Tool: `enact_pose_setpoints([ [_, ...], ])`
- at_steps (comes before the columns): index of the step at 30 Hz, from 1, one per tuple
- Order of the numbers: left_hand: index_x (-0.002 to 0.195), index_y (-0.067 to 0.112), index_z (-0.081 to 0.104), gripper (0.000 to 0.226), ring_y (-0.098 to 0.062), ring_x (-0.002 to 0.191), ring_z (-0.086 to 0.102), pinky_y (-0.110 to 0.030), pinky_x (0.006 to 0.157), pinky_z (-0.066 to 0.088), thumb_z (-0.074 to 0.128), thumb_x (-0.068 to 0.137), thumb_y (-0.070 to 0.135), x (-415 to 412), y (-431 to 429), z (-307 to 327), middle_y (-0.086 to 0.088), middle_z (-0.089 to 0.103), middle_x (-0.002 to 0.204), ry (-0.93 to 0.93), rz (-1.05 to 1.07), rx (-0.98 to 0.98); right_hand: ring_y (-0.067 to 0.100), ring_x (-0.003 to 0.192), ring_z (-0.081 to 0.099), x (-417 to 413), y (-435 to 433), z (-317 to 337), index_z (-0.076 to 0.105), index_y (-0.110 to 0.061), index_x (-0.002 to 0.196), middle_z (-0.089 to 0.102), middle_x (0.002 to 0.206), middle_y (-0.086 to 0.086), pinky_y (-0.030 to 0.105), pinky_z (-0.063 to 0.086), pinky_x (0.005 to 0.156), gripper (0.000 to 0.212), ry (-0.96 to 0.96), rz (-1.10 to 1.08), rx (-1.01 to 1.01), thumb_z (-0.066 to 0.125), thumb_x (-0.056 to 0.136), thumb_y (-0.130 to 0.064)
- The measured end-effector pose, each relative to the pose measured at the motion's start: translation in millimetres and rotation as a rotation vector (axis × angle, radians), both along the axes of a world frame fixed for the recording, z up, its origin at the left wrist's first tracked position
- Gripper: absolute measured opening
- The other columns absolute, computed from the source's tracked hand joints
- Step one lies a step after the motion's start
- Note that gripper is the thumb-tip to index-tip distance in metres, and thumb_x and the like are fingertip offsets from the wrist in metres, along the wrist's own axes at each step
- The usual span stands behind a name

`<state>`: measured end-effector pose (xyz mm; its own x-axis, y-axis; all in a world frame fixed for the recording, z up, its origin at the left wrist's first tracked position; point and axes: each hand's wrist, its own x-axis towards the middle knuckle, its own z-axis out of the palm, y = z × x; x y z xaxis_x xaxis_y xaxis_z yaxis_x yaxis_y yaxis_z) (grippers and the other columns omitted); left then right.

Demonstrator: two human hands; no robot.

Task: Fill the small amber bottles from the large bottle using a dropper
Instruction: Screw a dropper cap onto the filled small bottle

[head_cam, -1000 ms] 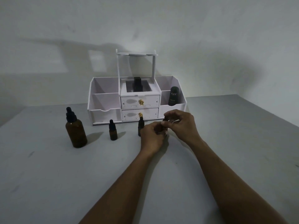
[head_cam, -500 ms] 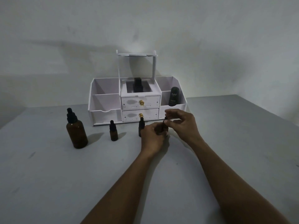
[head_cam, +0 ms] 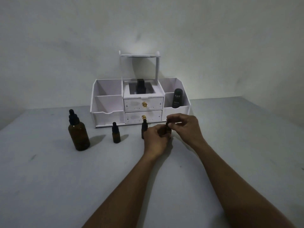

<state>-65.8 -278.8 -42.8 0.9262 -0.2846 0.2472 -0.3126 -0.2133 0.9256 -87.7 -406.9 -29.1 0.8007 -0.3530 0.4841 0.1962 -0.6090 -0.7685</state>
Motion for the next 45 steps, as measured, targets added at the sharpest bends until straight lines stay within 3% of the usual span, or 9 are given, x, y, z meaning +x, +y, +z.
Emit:
enact_pose_setpoints([
  [3,0.108,0.019,0.072,0.024,0.002,0.081,0.06,-0.008,0.078,0.042,0.068,0.086,0.011,-0.6,0.0,0.3,0.008,0.071,0.101,-0.013,0.009,0.014,0.009,0.084,0.07,1.2,0.0,-0.3,0.075,-0.018,0.096,0.074,0.093,-0.004,0.018,0.057,0.081,0.019,-0.001,-0.022,0.037,0.082,0.078,-0.02],
  [5,0.109,0.019,0.072,0.024,-0.002,0.084,0.061,-0.015,0.085,0.045,0.069,0.087,0.012,-0.7,-0.7,1.0,0.004,0.072,0.104,0.003,0.018,0.015,0.008,0.081,0.069,1.5,0.0,0.1,0.074,-0.019,0.092,0.073,0.088,-0.006,0.01,0.055,0.072,0.021,-0.012,-0.034,0.057,0.085,0.075,-0.025],
  [10,0.116,0.017,0.069,0.03,-0.005,0.092,0.062,-0.017,0.088,0.043,0.067,0.087,0.009,-1.9,0.3,2.5,0.002,0.071,0.111,0.046,-0.003,-0.016,0.008,0.09,0.07,0.7,-0.3,-0.9,0.075,-0.018,0.103,0.074,0.1,-0.006,0.025,0.058,0.086,0.02,-0.004,0.001,0.037,0.076,0.083,-0.013],
  [17,0.106,0.014,0.074,0.027,-0.007,0.088,0.068,-0.021,0.091,0.051,0.07,0.082,0.004,-0.5,3.3,2.4,0.0,0.074,0.1,-0.014,-0.005,-0.016,0.008,0.077,0.07,1.2,0.0,0.2,0.074,-0.018,0.089,0.074,0.084,-0.006,0.015,0.057,0.073,0.02,-0.042,-0.033,0.055,0.086,0.073,-0.023],
  [22,0.113,0.015,0.071,0.029,-0.007,0.093,0.066,-0.018,0.09,0.046,0.07,0.084,0.007,-0.4,1.4,1.7,0.001,0.073,0.106,0.027,-0.004,-0.017,0.008,0.088,0.071,0.3,-1.0,-2.0,0.076,-0.018,0.102,0.074,0.097,-0.006,0.029,0.059,0.087,0.023,0.022,0.006,0.04,0.076,0.082,-0.007],
  [29,0.109,0.018,0.072,0.026,-0.011,0.093,0.068,-0.022,0.09,0.049,0.07,0.085,0.01,0.9,0.0,0.0,0.0,0.074,0.104,-0.004,0.011,0.001,0.009,0.08,0.071,0.7,-1.6,-1.0,0.076,-0.017,0.095,0.074,0.088,-0.006,0.015,0.057,0.074,0.024,-0.025,-0.018,0.029,0.085,0.073,-0.021],
  [34,0.112,0.018,0.072,0.028,-0.005,0.092,0.067,-0.021,0.092,0.049,0.069,0.085,0.01,1.4,-0.2,-2.4,0.004,0.073,0.106,0.001,0.002,-0.009,0.01,0.086,0.072,-1.5,-0.1,0.1,0.077,-0.014,0.103,0.075,0.096,-0.001,0.024,0.058,0.085,0.022,0.017,-0.002,0.029,0.078,0.081,-0.012],
  [40,0.112,0.018,0.071,0.027,-0.003,0.086,0.064,-0.013,0.083,0.044,0.069,0.086,0.01,2.1,-1.6,-2.9,0.003,0.073,0.106,0.001,0.012,-0.012,0.01,0.084,0.072,-2.7,0.5,0.8,0.077,-0.012,0.1,0.076,0.092,-0.001,0.02,0.057,0.084,0.02,0.014,-0.009,0.042,0.08,0.08,-0.01],
  [45,0.119,0.021,0.066,0.037,-0.006,0.1,0.065,-0.023,0.095,0.05,0.072,0.084,0.014,0.7,-1.3,-6.0,0.005,0.07,0.113,0.028,0.002,-0.005,0.01,0.086,0.072,-4.9,2.7,0.6,0.076,-0.012,0.102,0.076,0.094,0.0,0.024,0.058,0.085,0.023,0.009,-0.001,0.037,0.079,0.08,-0.01],
])
